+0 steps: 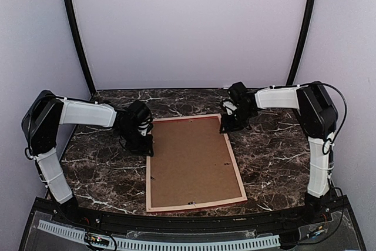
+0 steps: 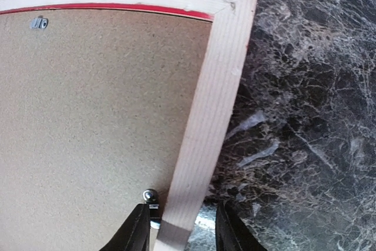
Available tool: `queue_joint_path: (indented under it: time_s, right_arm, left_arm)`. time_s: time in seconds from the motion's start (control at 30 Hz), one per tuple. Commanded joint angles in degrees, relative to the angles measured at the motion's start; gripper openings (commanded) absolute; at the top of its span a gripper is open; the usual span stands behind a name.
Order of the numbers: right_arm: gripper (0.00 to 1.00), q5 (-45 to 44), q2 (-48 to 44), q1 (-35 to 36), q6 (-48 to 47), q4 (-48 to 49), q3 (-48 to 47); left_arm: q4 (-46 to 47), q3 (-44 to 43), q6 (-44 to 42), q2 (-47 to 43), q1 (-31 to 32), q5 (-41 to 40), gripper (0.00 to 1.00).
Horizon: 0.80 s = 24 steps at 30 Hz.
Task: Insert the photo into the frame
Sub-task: Press the fastener onto the backboard.
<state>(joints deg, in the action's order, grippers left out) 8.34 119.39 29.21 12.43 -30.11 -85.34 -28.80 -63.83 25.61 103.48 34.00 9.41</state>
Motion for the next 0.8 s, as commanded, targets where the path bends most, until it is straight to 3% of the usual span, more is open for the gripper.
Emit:
queue_joint_path:
  time_s: [0.0,0.2,0.77]
  right_arm:
    - [0.42,3.7,-0.2,-2.4,-1.7,-2.9,-1.9]
    - [0.52,6.3,0.9,-2.3,1.1,-1.8,-2.4]
    - [0.48,0.0,2.0,0.1,-2.1,-3.0,-2.0]
  left_arm:
    - [-0.8,-0.5,-1.4,1.2,0.5,-0.8,0.28]
    - [-0.9,-0.8,-1.5,1.4,0.5,-0.9,0.28]
    - [-1.1,-1.0,-1.7,2.2,0.5,-0.6,0.29]
